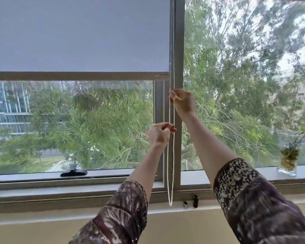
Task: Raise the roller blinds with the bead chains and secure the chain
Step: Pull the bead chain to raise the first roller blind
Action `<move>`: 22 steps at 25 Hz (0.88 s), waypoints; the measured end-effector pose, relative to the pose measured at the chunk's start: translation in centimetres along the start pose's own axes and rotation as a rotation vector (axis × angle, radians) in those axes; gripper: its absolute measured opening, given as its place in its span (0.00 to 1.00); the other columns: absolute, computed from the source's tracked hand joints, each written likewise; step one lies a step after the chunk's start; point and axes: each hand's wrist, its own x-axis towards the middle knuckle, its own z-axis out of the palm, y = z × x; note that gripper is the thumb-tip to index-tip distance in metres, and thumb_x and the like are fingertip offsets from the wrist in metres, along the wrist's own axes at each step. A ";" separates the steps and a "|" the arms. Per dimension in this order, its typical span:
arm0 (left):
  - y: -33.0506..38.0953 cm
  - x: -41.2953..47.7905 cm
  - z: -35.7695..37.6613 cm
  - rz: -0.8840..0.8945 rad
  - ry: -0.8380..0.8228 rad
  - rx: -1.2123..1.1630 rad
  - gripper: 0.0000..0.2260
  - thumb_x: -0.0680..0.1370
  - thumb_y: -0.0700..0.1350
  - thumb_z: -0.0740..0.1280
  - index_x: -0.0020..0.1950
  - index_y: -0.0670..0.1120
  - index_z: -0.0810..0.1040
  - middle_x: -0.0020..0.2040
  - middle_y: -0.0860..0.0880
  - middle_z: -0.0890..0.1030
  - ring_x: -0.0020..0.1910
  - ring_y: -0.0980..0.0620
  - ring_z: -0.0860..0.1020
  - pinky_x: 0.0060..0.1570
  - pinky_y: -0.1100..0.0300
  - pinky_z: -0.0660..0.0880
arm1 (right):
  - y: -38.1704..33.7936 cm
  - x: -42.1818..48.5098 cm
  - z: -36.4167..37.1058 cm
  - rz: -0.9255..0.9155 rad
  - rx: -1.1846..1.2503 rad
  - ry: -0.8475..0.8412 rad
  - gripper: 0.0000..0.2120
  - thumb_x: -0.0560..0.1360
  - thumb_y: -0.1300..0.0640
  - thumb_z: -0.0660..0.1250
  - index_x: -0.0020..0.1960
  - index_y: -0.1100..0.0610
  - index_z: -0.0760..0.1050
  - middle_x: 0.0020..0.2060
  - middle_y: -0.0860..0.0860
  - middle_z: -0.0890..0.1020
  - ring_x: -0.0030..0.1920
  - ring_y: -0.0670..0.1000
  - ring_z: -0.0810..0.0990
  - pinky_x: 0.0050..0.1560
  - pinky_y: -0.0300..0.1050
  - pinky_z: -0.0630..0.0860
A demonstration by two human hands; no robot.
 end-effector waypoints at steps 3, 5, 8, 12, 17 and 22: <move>-1.8 -1.3 -0.2 -0.036 -0.029 -0.003 0.07 0.77 0.42 0.70 0.42 0.52 0.84 0.40 0.51 0.87 0.45 0.43 0.85 0.49 0.45 0.82 | -0.2 0.9 0.4 0.010 -0.013 -0.004 0.10 0.78 0.56 0.63 0.53 0.59 0.79 0.37 0.46 0.81 0.33 0.39 0.75 0.32 0.30 0.69; -3.3 -2.2 -0.5 -0.060 -0.055 0.018 0.09 0.77 0.42 0.70 0.39 0.54 0.82 0.40 0.51 0.86 0.46 0.43 0.85 0.50 0.45 0.82 | -0.3 1.3 0.7 0.026 0.022 0.014 0.09 0.77 0.56 0.65 0.53 0.59 0.80 0.43 0.50 0.84 0.38 0.43 0.79 0.37 0.33 0.74; -5.8 -3.4 -0.6 -0.076 -0.069 0.062 0.07 0.77 0.43 0.69 0.42 0.52 0.83 0.44 0.49 0.86 0.45 0.43 0.85 0.50 0.45 0.82 | -0.4 1.3 1.6 0.063 0.095 0.040 0.09 0.76 0.57 0.67 0.53 0.60 0.80 0.47 0.54 0.85 0.45 0.50 0.82 0.46 0.41 0.80; -9.0 -4.7 -0.9 -0.116 -0.101 0.181 0.10 0.78 0.46 0.68 0.38 0.55 0.82 0.40 0.55 0.86 0.37 0.47 0.83 0.35 0.57 0.76 | 0.4 0.4 2.7 0.089 0.083 0.059 0.11 0.75 0.55 0.68 0.55 0.58 0.80 0.46 0.49 0.84 0.37 0.43 0.78 0.31 0.24 0.70; -11.8 -5.1 -1.6 -0.126 -0.088 0.484 0.08 0.78 0.51 0.67 0.42 0.55 0.85 0.45 0.56 0.86 0.33 0.53 0.78 0.31 0.62 0.71 | 2.2 -0.9 3.0 0.094 0.033 0.023 0.08 0.76 0.58 0.67 0.50 0.61 0.82 0.43 0.54 0.85 0.34 0.42 0.76 0.29 0.24 0.71; -11.2 -3.2 -1.7 -0.148 -0.174 0.491 0.08 0.77 0.51 0.69 0.52 0.50 0.85 0.41 0.52 0.86 0.27 0.56 0.75 0.32 0.63 0.71 | 2.6 -1.9 2.5 0.072 0.074 0.011 0.07 0.77 0.59 0.65 0.50 0.62 0.79 0.43 0.55 0.83 0.41 0.50 0.79 0.44 0.44 0.79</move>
